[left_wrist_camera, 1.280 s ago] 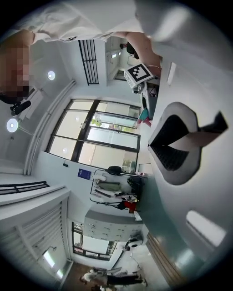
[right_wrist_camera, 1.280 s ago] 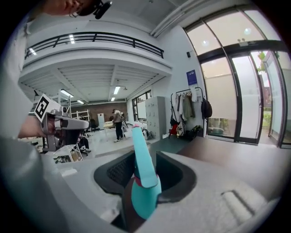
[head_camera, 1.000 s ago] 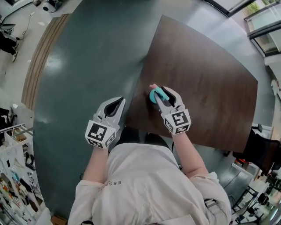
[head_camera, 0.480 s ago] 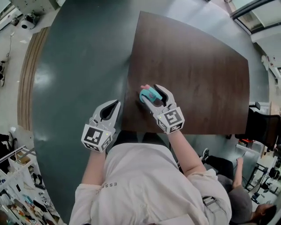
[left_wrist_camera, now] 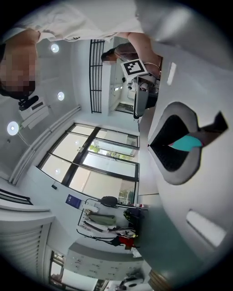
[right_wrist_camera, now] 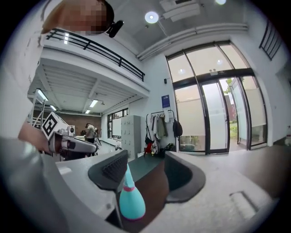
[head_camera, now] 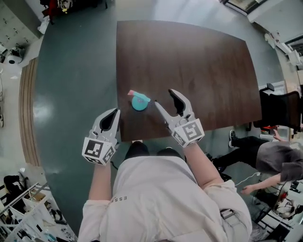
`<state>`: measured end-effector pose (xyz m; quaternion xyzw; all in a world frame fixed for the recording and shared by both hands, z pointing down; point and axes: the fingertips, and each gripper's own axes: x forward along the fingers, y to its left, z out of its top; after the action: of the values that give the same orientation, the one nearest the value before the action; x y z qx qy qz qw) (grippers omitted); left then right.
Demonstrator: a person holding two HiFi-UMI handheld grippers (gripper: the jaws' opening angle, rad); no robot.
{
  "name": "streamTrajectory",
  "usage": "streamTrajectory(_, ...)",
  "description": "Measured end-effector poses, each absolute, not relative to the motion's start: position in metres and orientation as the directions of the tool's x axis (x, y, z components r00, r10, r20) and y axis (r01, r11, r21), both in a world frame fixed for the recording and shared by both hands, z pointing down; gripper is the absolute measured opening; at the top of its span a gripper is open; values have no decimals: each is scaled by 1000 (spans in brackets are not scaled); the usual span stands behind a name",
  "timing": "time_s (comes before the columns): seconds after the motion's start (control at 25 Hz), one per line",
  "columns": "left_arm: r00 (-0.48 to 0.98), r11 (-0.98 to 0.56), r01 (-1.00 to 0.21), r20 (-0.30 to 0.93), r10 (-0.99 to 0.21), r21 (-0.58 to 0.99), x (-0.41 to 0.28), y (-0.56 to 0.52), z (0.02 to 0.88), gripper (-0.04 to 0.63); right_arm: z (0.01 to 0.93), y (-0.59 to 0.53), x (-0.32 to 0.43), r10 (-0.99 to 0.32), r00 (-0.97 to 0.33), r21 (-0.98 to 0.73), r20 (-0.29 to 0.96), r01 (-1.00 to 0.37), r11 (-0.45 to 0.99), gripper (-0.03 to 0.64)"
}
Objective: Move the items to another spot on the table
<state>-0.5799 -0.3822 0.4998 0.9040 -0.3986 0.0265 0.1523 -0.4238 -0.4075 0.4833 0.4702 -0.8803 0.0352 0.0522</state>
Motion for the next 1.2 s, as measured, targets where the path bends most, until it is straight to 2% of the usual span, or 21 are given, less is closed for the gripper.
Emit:
streamTrajectory(0.04,678,-637,-731,158,-718,245,-573,-379,496,15,482,-402,-409,-837,-532,6,127,-844,537,202)
streamTrajectory(0.08,677,-639,-732,150,-720,236,-564,-376,493,15,483,-397,-394,-850,-509,22,133,-856,516,80)
streamTrajectory(0.12,678,-643,-732,147,-720,228,-554,-371,490,15,486,-391,-378,-862,-487,26,140,-868,495,-10)
streamTrajectory(0.28,687,-659,-725,135,-714,199,-500,-346,480,15,497,-361,-324,-874,-460,-21,157,-887,462,-11)
streamTrajectory(0.64,624,-607,-778,88,-776,166,-367,-277,477,15,509,-277,-180,-843,-508,-26,176,-859,512,-11)
streamTrajectory(0.88,573,-554,-781,-21,-819,289,-261,-226,471,15,513,-215,-85,-810,-566,14,153,-818,575,-11)
streamTrajectory(1.04,553,-540,-811,-5,-833,224,-205,-183,465,15,499,-174,-34,-802,-579,30,147,-808,589,-11)
streamTrajectory(1.2,560,-542,-799,-5,-828,259,-160,-145,461,15,496,-147,14,-820,-548,2,163,-831,556,-11)
